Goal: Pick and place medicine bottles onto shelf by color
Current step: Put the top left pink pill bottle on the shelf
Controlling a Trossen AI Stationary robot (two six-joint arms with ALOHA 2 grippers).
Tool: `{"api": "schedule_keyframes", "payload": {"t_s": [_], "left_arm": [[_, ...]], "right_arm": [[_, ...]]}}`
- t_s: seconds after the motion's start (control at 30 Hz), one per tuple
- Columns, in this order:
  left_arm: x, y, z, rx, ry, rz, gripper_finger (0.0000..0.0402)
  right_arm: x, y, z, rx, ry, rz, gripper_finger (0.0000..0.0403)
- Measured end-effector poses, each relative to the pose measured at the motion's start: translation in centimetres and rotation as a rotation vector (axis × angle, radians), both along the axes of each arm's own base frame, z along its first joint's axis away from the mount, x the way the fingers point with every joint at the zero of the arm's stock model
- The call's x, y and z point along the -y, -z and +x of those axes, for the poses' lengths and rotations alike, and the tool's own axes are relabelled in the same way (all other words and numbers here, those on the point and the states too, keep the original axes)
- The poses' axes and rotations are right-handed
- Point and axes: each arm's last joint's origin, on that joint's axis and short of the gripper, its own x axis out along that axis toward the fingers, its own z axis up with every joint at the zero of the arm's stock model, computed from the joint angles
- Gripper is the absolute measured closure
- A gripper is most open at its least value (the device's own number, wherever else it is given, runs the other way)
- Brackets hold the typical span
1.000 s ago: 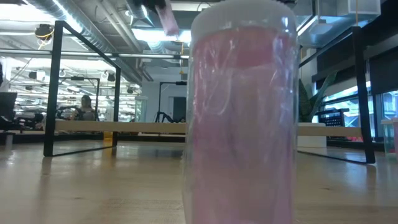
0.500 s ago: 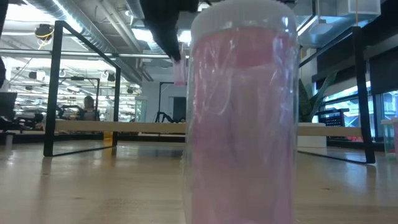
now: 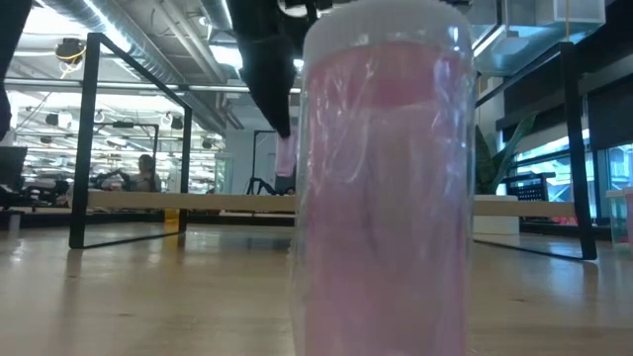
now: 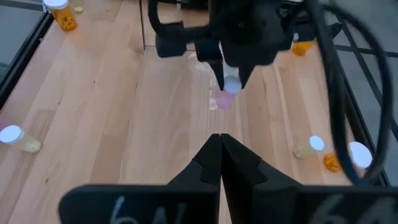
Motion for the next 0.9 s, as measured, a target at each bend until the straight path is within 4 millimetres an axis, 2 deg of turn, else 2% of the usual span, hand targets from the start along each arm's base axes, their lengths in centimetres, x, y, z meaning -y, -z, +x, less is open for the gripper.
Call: {"api": "schedule_keyframes", "payload": {"t_s": [0.1, 0.4, 0.53, 0.9], "left_arm": [[0.0, 0.8, 0.3, -0.026, 0.004, -0.014, 0.0296], [0.0, 1.4, 0.4, -0.023, 0.001, -0.006, 0.0296], [0.1, 2.3, 0.3, -0.024, 0.001, -0.006, 0.0296], [-0.2, 2.4, 0.5, 0.005, -0.01, 0.012, 0.0296]], "right_arm": [[0.0, 0.0, 0.0, 0.0, 0.0, 0.0, 0.0393], [0.0, 0.0, 0.0, 0.0, 0.0, 0.0, 0.0393], [0.0, 0.0, 0.0, 0.0, 0.0, 0.0, 0.0393], [0.0, 0.0, 0.0, 0.0, 0.0, 0.0, 0.0393]]}}
